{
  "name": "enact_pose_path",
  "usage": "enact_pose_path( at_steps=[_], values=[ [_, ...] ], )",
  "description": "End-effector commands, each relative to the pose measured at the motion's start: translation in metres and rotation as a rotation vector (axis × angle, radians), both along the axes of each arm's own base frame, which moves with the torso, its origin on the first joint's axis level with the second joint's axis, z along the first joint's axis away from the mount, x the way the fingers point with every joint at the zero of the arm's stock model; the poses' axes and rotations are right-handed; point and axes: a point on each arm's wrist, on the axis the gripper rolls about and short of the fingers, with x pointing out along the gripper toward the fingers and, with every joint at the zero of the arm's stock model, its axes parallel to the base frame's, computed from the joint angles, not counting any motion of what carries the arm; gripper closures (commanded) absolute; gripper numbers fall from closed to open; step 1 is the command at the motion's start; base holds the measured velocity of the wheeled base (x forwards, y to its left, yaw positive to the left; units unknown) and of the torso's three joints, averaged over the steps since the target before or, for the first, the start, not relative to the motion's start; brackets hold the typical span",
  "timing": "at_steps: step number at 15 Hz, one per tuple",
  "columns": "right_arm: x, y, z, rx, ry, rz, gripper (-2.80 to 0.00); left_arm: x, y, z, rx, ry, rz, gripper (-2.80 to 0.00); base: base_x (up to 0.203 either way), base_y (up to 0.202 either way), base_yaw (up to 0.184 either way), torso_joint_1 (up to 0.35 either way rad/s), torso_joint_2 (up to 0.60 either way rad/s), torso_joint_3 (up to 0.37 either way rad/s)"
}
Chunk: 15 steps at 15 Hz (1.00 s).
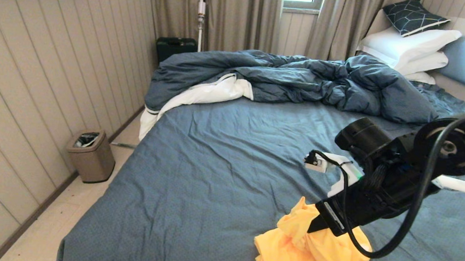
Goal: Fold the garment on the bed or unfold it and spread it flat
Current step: Fold the yellow T-shirt
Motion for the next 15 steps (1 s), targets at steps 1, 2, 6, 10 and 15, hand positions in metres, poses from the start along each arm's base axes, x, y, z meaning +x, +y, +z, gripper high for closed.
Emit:
enact_pose_path(
  at_steps=[1, 2, 6, 10, 15],
  values=[
    [0.004, 0.002, -0.004, -0.004, 0.012, 0.002, 0.0, -0.008, -0.002, -0.003, -0.025, -0.033, 0.072, 0.0, 0.0, 0.0, 0.0, 0.0, 0.0, 0.0],
    [0.005, 0.002, -0.004, -0.003, 0.011, 0.002, 0.0, -0.015, -0.004, -0.007, -0.039, -0.028, 0.012, 0.0, 0.0, 0.0, 0.0, 0.0, 0.0, 0.0],
    [-0.001, 0.009, -0.006, -0.008, 0.023, 0.026, 0.0, -0.031, -0.009, -0.022, 0.024, -0.013, -0.244, 0.0, 0.0, 0.0, 0.0, 0.0, 0.0, 0.0],
    [-0.007, 0.029, -0.015, -0.038, 0.053, 0.06, 0.0, -0.031, -0.009, -0.022, 0.024, -0.013, -0.24, 0.0, 0.0, 0.0, 0.0, 0.0, 0.0, 0.0],
    [-0.008, 0.038, -0.018, -0.068, 0.032, 0.072, -2.8, -0.031, -0.009, -0.022, 0.024, -0.013, -0.24, 0.0, 0.0, 0.0, 0.0, 0.0, 0.0, 0.0]
  ],
)
